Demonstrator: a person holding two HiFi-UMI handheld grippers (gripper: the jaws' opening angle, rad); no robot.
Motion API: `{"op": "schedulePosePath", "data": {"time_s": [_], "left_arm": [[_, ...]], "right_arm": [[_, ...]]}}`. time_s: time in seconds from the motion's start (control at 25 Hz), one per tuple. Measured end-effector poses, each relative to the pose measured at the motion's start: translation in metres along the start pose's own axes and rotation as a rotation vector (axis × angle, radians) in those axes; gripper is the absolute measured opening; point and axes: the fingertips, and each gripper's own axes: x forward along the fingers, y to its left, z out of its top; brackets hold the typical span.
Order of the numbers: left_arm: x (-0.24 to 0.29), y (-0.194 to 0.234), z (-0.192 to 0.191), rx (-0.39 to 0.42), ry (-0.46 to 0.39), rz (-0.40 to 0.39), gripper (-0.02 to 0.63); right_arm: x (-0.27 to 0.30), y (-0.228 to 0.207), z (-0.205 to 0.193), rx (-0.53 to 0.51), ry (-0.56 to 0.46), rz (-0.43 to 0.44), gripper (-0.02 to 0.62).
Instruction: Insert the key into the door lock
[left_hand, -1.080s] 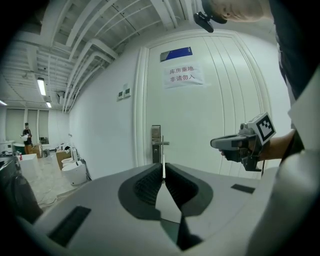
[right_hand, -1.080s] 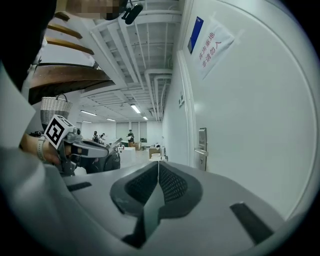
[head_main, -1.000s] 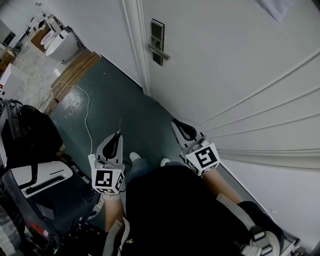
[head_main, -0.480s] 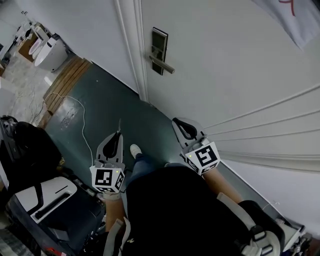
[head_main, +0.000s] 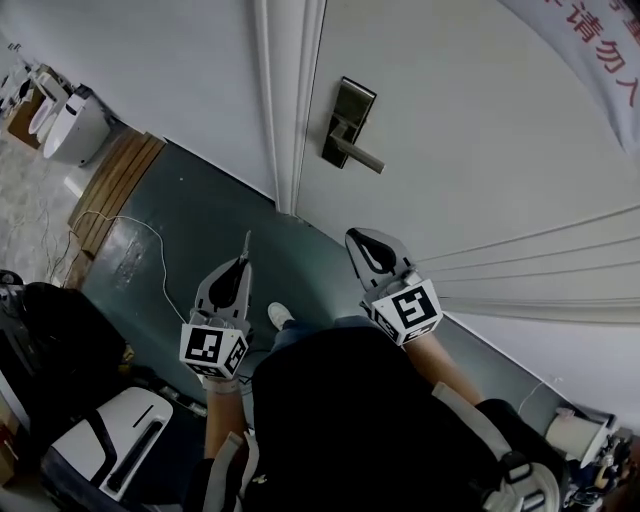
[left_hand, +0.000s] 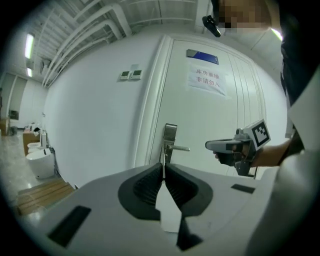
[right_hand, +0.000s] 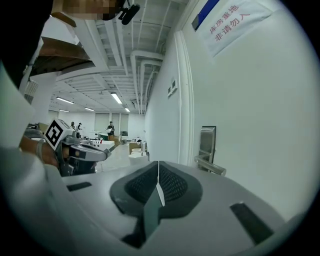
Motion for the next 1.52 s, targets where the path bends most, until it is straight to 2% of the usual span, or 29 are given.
{"op": "schedulePosePath", "data": {"time_s": [0.16,0.28,0.52,1.08,1.36,1.52], "left_arm": [[0.002,0.032,-0.007,-0.155,-0.011,-0.072,0.026],[0.011,0.046,-0.013,-0.185,0.008,-0.107,0.026],[0.040,0.051,-0.021,-0.304,0.036,-0.198,0.026],[0.147,0.049,-0.030,-0.395,0.132,-0.331,0.026],[0.196,0.040,-0.036,-0.439,0.192,-0.414,0.026],[0.221,0.036,-0.041,-0.503,0.214,-0.454,0.026]], "right_arm": [[0.025,0.014,0.005,-0.007,0.013,-0.027,0.017],[0.034,0.020,0.005,-0.019,0.035,-0.046,0.017],[0.036,0.008,0.003,-0.017,0.067,-0.115,0.017],[0.038,-0.076,-0.005,0.030,0.080,-0.250,0.017],[0.040,-0.101,-0.010,0.052,0.096,-0.298,0.017],[0.041,-0.116,-0.015,0.068,0.101,-0.327,0.017]]}}
